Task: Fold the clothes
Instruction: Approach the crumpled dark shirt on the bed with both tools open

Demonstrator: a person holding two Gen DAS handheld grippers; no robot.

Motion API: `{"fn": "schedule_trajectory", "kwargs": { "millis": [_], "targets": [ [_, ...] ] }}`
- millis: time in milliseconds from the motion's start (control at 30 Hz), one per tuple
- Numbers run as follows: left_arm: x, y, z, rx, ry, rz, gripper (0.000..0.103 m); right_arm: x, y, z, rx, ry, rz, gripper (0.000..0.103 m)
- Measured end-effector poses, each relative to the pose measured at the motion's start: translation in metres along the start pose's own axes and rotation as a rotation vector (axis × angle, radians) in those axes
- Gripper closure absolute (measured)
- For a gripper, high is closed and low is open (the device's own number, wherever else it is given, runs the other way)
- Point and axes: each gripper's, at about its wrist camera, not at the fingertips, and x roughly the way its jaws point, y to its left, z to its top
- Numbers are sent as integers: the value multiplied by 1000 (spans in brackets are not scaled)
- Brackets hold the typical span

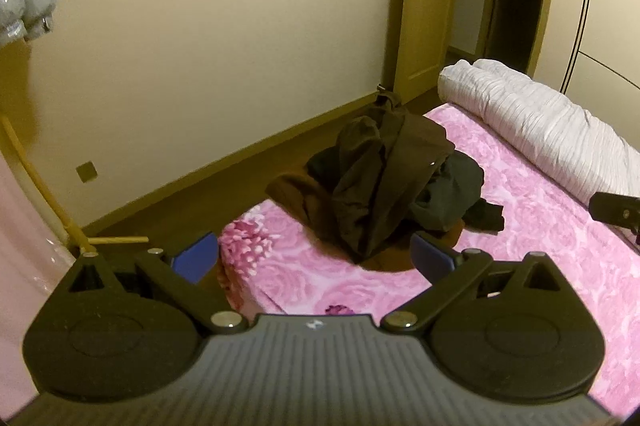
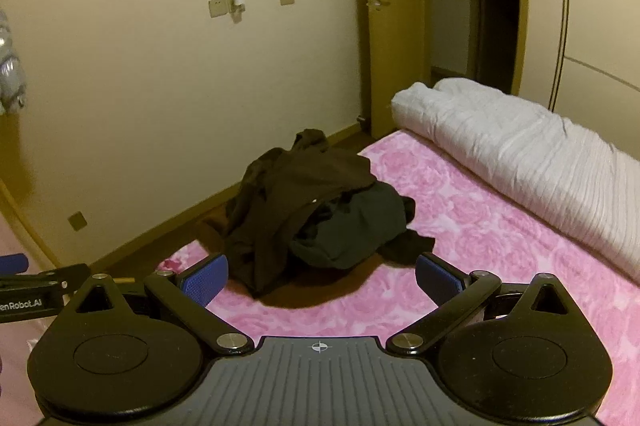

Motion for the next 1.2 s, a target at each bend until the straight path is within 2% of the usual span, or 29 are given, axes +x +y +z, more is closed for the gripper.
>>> {"fn": "schedule_trajectory", "kwargs": {
  "millis": [167,300,500,667,800,1200],
  "targets": [
    [14,3,10,34,46,9,4,27,-6,10,-5,14,29,1],
    [23,-12,19,56,20,48,4,49,-11,17,-10,25,52,1],
    [63,7,30,12,16,40,4,81,-18,31,-26,41,85,1],
    [71,-9,34,56,22,56,4,100,-25,31,-35,68,119,1],
    [81,-14,38,74,36,39,4,113,-28,31,-19,90,130,1],
    [119,-13,62,93,54,-39,4,136,-24,41,16,116,84,1]
  ]
}}
